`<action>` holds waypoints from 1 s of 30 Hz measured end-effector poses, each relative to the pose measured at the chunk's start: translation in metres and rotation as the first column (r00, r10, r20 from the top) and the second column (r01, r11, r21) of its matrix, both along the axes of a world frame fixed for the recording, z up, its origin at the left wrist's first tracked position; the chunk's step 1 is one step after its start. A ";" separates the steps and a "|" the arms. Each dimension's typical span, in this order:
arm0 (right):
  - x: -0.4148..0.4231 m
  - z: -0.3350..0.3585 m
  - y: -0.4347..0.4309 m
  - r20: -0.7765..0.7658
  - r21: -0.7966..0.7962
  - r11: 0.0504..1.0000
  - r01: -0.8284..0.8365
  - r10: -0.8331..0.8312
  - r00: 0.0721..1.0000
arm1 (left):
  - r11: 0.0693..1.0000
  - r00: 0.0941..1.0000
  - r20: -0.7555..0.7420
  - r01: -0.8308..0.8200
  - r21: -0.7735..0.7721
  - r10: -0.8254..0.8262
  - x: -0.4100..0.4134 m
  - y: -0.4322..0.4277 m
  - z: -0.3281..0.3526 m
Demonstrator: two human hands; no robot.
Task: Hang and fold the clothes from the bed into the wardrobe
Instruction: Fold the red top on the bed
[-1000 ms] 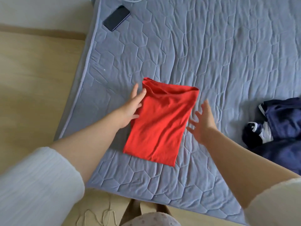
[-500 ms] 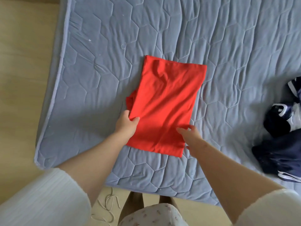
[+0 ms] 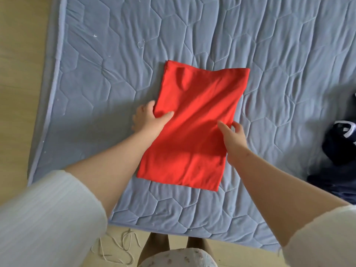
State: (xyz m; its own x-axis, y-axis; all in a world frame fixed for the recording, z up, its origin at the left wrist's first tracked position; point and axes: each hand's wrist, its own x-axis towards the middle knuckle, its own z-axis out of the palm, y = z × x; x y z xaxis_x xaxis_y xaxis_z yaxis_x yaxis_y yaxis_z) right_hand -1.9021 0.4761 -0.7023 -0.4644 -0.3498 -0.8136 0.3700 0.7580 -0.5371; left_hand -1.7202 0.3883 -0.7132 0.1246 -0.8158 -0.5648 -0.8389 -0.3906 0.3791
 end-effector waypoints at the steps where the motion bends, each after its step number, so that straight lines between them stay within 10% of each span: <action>1: 0.000 -0.002 -0.006 -0.010 -0.026 1.000 -0.001 0.000 1.000 | 0.998 0.999 -0.004 -0.038 0.048 0.038 -0.007 -0.008 -0.002; 5: -0.007 -0.010 -0.022 -0.061 -0.044 0.999 0.007 -0.009 0.998 | 0.796 0.784 -0.299 -0.369 0.480 0.544 -0.035 -0.042 0.004; 17: -0.026 -0.016 -0.046 -0.271 -0.108 0.993 -0.037 0.006 0.963 | 0.913 0.765 -0.537 -0.409 0.019 0.354 -0.020 -0.049 0.004; 22: -0.019 -0.023 -0.033 -0.133 0.036 0.999 -0.012 0.016 0.991 | 0.902 0.854 -0.296 -0.387 0.189 0.428 -0.005 -0.028 -0.004; 30: -0.010 -0.019 -0.016 0.123 0.082 0.996 -0.028 0.018 0.992 | 0.869 0.862 -0.320 -0.232 0.438 0.392 0.017 0.003 -0.001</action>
State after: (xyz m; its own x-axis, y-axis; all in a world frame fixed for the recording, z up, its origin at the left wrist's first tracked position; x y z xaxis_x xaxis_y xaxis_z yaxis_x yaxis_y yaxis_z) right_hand -1.9123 0.4599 -0.7216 -0.3521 -0.2876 -0.8907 0.4113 0.8073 -0.4233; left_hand -1.7031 0.3911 -0.7139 0.0425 -0.4883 -0.8717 -0.4625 -0.7829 0.4161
